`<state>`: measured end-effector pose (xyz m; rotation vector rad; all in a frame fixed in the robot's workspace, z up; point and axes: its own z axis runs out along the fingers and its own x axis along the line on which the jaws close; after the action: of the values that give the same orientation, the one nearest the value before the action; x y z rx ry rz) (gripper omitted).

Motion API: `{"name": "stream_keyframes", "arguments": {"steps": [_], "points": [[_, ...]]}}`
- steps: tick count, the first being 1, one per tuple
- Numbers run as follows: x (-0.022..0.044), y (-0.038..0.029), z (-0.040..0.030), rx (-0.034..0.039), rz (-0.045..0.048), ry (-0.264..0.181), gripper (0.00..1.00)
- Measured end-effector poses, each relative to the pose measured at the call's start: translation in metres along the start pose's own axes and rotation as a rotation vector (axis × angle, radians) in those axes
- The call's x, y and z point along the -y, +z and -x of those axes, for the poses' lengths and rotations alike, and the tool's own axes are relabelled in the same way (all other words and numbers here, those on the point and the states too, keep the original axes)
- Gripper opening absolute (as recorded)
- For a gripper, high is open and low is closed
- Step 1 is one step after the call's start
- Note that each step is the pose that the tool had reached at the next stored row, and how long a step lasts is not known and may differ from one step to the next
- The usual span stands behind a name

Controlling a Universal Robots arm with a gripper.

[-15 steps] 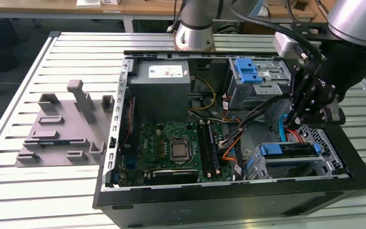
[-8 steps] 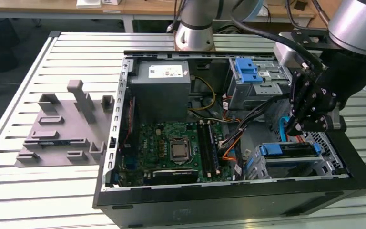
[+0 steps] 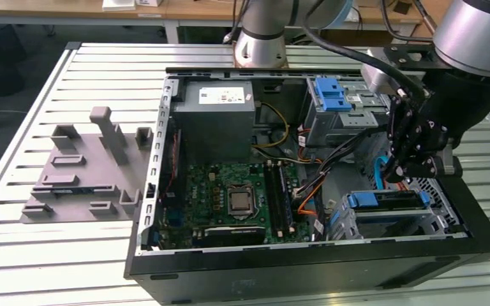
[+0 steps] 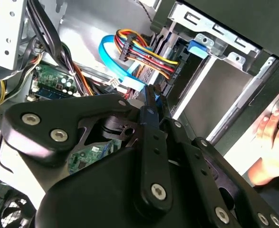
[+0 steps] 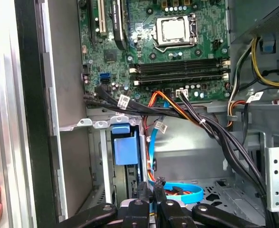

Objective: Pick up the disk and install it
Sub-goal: 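Insert the second disk wire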

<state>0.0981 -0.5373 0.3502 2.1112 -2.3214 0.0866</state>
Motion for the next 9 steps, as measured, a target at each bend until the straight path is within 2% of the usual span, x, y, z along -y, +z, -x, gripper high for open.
{"name": "stream_keyframes", "arguments": {"steps": [7,9], "points": [[-0.0001,0.0056,-0.0082,0.0006,-0.0022,-0.008,0.16],[-0.0002,0.006,-0.0088,0.0007,-0.0022,-0.009,0.16]]}}
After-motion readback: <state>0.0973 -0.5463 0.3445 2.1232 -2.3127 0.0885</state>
